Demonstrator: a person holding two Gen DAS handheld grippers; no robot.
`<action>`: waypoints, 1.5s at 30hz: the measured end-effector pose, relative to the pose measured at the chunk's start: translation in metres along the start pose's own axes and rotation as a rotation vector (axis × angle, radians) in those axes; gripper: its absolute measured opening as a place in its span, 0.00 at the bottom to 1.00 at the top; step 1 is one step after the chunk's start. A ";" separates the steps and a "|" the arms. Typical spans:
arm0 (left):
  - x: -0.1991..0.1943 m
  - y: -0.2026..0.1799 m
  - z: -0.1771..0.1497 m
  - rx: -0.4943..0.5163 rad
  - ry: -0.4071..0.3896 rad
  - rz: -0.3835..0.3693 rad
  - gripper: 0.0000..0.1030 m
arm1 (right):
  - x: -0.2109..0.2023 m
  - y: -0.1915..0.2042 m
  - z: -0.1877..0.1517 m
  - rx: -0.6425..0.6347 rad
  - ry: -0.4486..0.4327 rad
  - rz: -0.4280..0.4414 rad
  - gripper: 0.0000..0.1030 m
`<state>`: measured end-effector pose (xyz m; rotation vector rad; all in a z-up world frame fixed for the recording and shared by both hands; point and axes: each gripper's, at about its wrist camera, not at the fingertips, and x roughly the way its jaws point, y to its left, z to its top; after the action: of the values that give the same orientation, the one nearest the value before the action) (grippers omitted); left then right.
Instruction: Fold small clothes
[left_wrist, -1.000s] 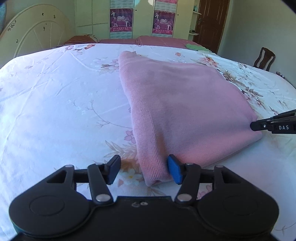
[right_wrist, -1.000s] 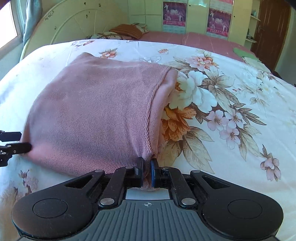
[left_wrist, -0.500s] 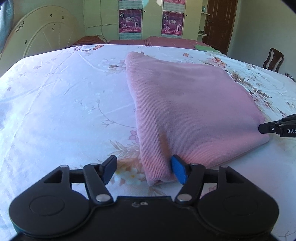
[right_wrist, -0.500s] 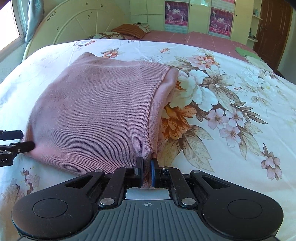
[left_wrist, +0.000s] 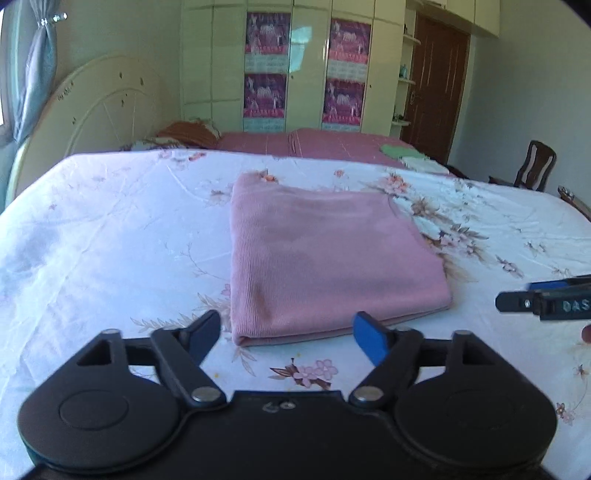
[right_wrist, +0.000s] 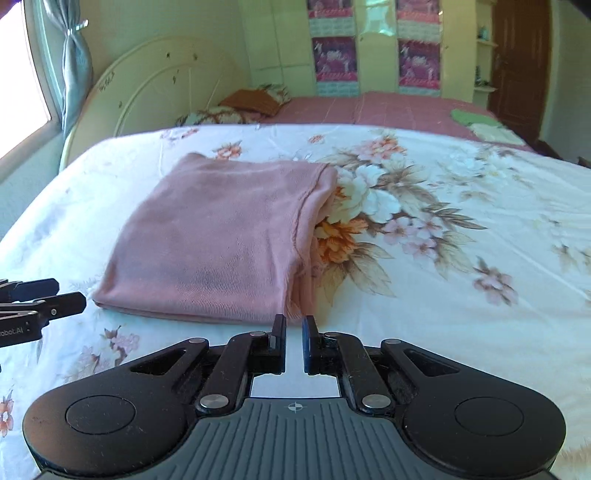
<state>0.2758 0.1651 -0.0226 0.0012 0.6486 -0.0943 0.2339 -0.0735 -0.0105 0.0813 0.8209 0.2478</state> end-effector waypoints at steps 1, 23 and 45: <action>-0.013 -0.006 -0.003 0.007 -0.020 0.018 0.89 | -0.014 0.001 -0.006 0.014 -0.023 -0.033 1.00; -0.213 -0.082 -0.066 0.033 -0.230 0.118 1.00 | -0.225 0.033 -0.117 0.019 -0.271 -0.099 1.00; -0.250 -0.098 -0.079 0.016 -0.235 0.058 1.00 | -0.274 0.039 -0.139 0.023 -0.313 -0.097 1.00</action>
<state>0.0212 0.0920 0.0682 0.0236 0.4130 -0.0423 -0.0546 -0.1071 0.0970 0.0988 0.5149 0.1292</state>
